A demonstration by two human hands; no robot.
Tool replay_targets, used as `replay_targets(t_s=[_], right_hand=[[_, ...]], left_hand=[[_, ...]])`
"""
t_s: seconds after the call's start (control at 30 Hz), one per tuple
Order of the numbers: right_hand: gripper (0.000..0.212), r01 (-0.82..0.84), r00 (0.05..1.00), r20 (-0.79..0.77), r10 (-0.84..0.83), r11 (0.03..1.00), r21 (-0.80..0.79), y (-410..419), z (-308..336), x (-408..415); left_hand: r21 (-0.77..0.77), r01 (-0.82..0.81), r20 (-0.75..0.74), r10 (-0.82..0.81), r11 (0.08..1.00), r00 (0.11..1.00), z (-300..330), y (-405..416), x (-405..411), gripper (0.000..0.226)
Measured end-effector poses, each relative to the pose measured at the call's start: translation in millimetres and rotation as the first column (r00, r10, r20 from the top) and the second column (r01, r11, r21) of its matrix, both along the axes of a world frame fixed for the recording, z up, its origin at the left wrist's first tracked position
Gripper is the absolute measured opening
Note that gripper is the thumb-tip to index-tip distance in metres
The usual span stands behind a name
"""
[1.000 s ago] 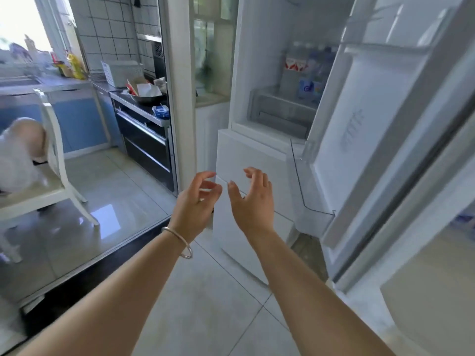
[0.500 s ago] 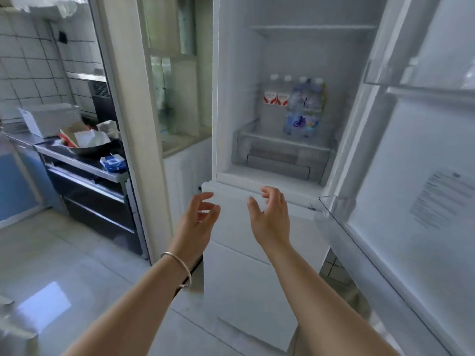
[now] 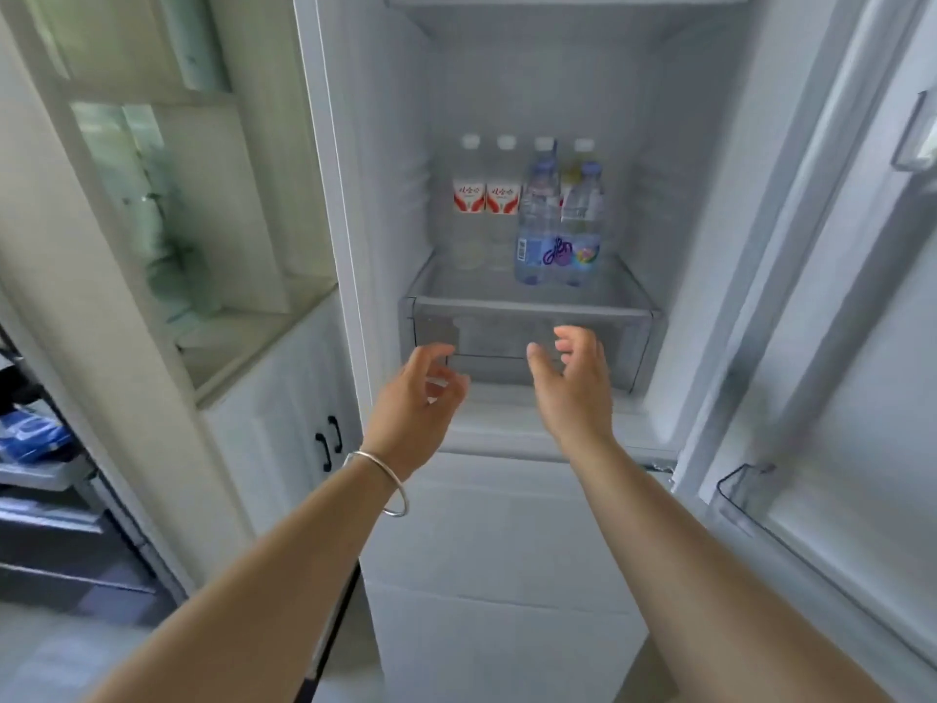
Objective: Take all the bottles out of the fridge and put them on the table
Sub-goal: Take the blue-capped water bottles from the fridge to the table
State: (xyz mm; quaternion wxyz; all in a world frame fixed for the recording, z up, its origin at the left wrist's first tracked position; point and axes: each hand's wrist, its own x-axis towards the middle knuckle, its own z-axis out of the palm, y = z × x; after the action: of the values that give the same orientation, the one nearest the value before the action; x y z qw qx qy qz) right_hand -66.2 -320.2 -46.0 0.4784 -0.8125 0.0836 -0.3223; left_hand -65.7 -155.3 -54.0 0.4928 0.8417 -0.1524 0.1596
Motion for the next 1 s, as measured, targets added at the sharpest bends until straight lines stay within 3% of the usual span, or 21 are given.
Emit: replay_targets(t_s=[0.23,0.47,0.6,0.77,0.93,1.0], right_hand=[[0.042,0.069,0.996,0.054,-0.077,0.989,0.130,-41.2,17.3,137.9],[0.039,0.187,0.960,0.158,-0.233,0.947,0.261,-98.1,34.5,241.3],[0.055,0.256,0.921,0.228,-0.316,0.932,0.257,-122.8,27.7,276.0],[0.072,0.111,0.969,0.172,-0.177,0.935,0.336,-136.4,31.3,304.8],[0.062,-0.017,0.985,0.164,-0.045,0.932,0.361,-137.8,32.8,317.7],[0.063,-0.035,0.986,0.167,-0.029,0.928,0.371,-138.9,31.8,317.2]], left_hand=[[-0.087,-0.011,-0.050,0.007,0.996,0.999,17.6,-41.2,146.2,0.031],[-0.162,0.117,-0.069,-0.130,0.980,0.989,37.7,-101.1,260.8,0.038],[-0.163,0.145,-0.121,-0.166,0.976,0.979,49.9,-130.3,304.1,0.046],[-0.263,0.104,-0.029,-0.115,0.959,0.993,50.6,-154.4,334.6,0.077],[-0.427,0.152,0.000,-0.168,0.892,0.986,51.7,-179.0,344.6,0.051],[-0.454,0.149,-0.001,-0.167,0.879,0.986,50.9,-184.7,346.2,0.053]])
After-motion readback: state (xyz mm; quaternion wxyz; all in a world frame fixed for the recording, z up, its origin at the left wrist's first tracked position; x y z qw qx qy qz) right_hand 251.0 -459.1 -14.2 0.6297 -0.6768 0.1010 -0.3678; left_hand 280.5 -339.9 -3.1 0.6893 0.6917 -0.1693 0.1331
